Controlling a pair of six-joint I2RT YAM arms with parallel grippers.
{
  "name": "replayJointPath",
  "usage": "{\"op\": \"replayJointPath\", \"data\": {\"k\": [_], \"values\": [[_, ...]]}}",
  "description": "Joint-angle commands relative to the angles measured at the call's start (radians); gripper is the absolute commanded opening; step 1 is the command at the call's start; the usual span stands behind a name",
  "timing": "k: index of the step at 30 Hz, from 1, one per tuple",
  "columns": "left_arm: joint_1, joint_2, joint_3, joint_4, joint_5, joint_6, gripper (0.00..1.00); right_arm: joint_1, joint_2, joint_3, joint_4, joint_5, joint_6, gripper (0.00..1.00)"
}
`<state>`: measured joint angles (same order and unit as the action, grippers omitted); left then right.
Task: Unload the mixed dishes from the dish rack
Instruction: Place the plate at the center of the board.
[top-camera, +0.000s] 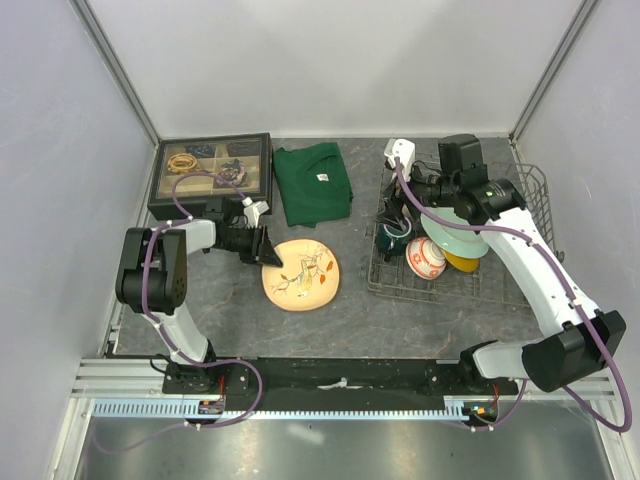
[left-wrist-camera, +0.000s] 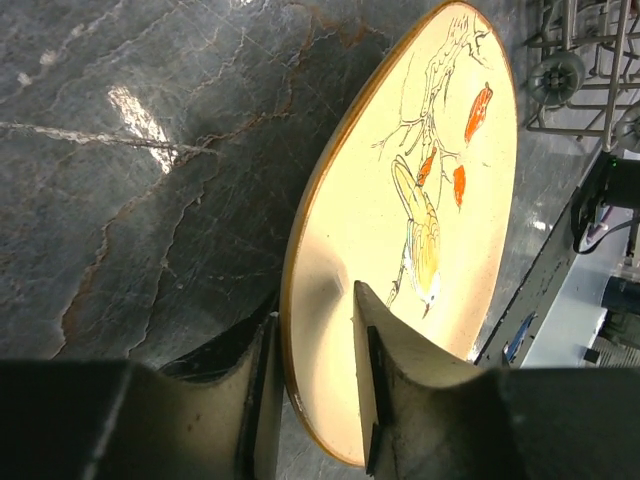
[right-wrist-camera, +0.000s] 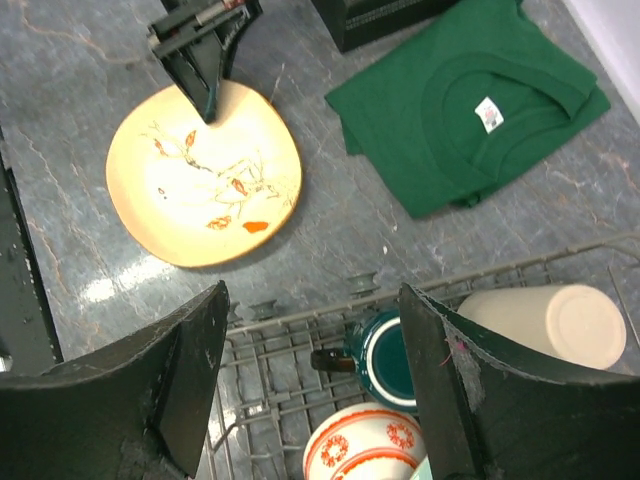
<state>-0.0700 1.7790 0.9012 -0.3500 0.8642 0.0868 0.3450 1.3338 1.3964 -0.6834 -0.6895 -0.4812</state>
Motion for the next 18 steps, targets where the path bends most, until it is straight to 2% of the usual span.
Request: {"op": "replayJointPath", "data": {"k": [1, 8, 12, 18], "values": [[-0.008, 0.003, 0.039, -0.012, -0.002, 0.01, 0.4, 0.005, -0.039, -0.017, -0.022, 0.041, -0.045, 0.77], [-0.008, -0.007, 0.036, -0.015, -0.043, 0.013, 0.47, 0.005, -0.051, -0.043, -0.045, 0.11, -0.097, 0.77], [-0.008, -0.026, 0.033, -0.015, -0.068, 0.013, 0.53, 0.002, -0.051, -0.056, -0.061, 0.2, -0.126, 0.77], [-0.008, -0.087, 0.033, -0.012, -0.103, 0.021, 0.63, 0.005, -0.048, -0.099, -0.058, 0.415, -0.154, 0.77]]}}
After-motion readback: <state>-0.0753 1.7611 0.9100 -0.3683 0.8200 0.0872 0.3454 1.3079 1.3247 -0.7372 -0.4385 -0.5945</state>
